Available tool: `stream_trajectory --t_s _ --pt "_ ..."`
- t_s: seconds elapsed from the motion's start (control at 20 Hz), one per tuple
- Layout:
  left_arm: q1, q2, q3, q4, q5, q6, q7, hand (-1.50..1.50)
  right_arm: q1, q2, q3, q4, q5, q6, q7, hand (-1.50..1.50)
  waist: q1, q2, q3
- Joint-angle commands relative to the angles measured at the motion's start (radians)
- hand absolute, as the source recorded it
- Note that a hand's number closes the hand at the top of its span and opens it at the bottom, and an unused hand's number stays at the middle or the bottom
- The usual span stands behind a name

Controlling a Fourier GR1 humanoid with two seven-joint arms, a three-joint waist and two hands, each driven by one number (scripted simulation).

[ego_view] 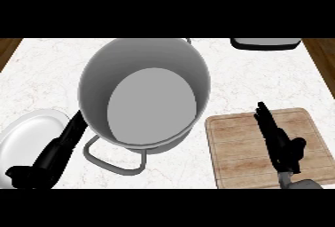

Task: Pick the lemon from the cutting board and place it in the pot

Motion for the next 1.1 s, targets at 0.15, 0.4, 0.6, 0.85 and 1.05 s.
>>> stream_trajectory --t_s 0.15,0.4,0.6,0.85,1.05 --pt "-0.008 0.1 0.14 0.094 -0.069 0.159 0.132 0.0 0.021 -0.022 -0.093 -0.174 0.08 -0.105 -0.241 1.5 -0.028 -0.028 0.006" --pt "0.049 0.114 0.192 0.181 -0.047 0.226 0.227 0.0 0.005 -0.001 -0.371 -0.195 0.167 -0.505 -0.375 -1.5 -0.121 -0.046 0.01" --pt "-0.014 0.13 0.187 0.182 -0.056 0.238 0.325 0.0 0.147 0.19 -0.288 -0.297 0.276 -0.655 -0.636 -1.5 -0.074 -0.026 0.007" --pt "-0.096 0.135 0.166 0.197 -0.102 0.254 0.41 0.0 0.46 0.294 -0.215 -0.439 0.356 -0.693 -0.781 -1.5 -0.049 -0.021 0.004" --pt "-0.122 0.121 0.161 0.21 -0.12 0.265 0.421 0.0 0.678 0.253 -0.167 -0.509 0.491 -0.748 -0.607 -1.5 -0.046 -0.016 0.0"
